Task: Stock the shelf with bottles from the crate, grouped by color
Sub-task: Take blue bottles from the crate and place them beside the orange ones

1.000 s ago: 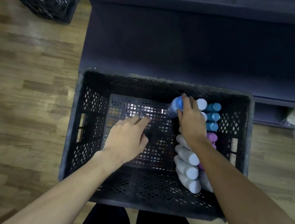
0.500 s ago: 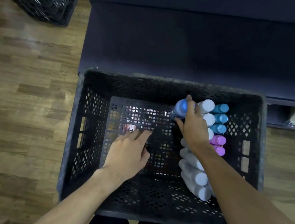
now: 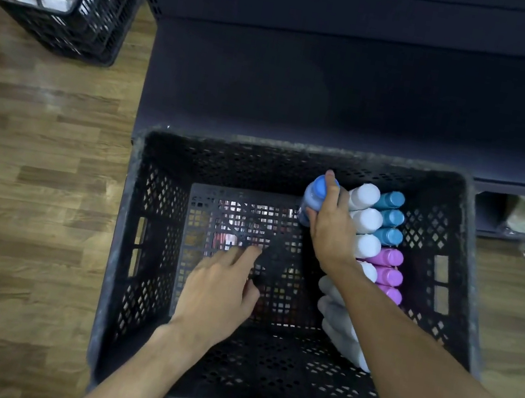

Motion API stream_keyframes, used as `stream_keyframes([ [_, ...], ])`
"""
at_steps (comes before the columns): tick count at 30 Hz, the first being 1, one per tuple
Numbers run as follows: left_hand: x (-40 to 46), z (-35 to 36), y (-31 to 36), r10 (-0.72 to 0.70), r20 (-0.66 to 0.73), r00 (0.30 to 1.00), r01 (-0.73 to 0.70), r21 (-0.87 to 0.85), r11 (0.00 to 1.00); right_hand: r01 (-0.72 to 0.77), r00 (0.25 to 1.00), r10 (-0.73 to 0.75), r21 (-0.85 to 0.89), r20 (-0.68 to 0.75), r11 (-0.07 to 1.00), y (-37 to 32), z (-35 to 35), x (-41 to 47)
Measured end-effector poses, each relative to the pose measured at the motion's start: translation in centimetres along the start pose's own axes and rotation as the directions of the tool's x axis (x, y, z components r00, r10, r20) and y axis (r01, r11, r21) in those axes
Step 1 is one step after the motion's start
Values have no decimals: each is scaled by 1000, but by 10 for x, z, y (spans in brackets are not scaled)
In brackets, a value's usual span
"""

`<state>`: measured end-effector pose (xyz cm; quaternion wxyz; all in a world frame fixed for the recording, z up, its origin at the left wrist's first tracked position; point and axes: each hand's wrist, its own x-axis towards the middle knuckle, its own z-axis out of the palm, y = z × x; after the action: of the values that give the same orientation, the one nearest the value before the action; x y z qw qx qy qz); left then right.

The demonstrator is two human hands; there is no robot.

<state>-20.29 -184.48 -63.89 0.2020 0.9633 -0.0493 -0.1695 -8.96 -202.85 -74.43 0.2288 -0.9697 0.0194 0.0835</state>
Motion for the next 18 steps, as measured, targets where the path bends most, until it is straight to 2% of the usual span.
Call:
stream_keyframes([
  [6, -1, -26, 12, 66, -44, 997, -63, 68, 996, 66, 997, -53, 251, -61, 966, -14, -46, -21],
  [10, 7, -56, 30, 133, -86, 987, -120, 142, 983, 16, 999, -1, 327, -44, 945, -30, -96, -37],
  [18, 22, -145, 83, 254, -225, 941, -203, 227, 952, 238, 966, -182, 355, -185, 904, -76, -208, -78],
])
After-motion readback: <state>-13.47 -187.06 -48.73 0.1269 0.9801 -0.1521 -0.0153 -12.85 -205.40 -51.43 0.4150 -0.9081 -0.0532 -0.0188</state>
